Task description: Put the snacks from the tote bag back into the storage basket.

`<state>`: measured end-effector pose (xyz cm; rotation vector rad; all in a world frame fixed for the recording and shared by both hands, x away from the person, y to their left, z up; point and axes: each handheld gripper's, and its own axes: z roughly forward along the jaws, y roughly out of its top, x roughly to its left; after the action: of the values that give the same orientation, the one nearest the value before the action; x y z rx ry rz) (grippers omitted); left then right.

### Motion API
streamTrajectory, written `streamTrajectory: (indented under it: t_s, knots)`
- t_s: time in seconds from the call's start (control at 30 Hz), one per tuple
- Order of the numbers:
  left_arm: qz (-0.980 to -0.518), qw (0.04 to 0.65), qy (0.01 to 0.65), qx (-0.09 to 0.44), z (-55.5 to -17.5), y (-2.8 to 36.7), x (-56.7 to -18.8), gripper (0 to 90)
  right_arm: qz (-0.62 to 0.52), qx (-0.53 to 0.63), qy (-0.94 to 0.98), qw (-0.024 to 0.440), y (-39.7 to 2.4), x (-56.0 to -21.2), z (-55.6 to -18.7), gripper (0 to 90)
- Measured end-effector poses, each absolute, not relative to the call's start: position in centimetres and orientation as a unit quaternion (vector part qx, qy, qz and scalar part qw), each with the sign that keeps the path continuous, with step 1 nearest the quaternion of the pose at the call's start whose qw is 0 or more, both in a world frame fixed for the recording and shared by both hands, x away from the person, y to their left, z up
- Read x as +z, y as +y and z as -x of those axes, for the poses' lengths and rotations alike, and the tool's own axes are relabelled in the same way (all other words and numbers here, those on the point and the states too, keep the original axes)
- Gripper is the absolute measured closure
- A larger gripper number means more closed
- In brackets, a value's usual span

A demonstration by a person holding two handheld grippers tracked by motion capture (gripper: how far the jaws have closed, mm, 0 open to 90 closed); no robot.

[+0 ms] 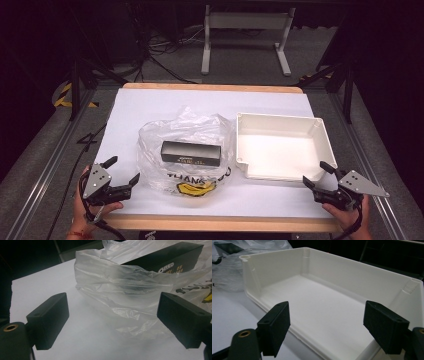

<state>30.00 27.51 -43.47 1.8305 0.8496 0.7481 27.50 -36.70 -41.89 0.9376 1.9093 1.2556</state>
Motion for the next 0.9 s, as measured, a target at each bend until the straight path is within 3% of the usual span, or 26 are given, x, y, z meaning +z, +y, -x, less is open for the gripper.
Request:
streamTrajectory:
  t_s: [0.43,0.9]
  knots:
    - [-0.763,0.47,0.332,0.295,-29.6,27.4,-43.8,11.4,-0.352,0.476,0.732,0.338,-36.0,-41.3,-27.5,23.5]
    - [-0.766,0.465,0.333,0.293,-29.1,27.3,-43.9,11.7,-0.3,0.489,0.76,0.306,-33.5,-40.6,-28.0,28.8]
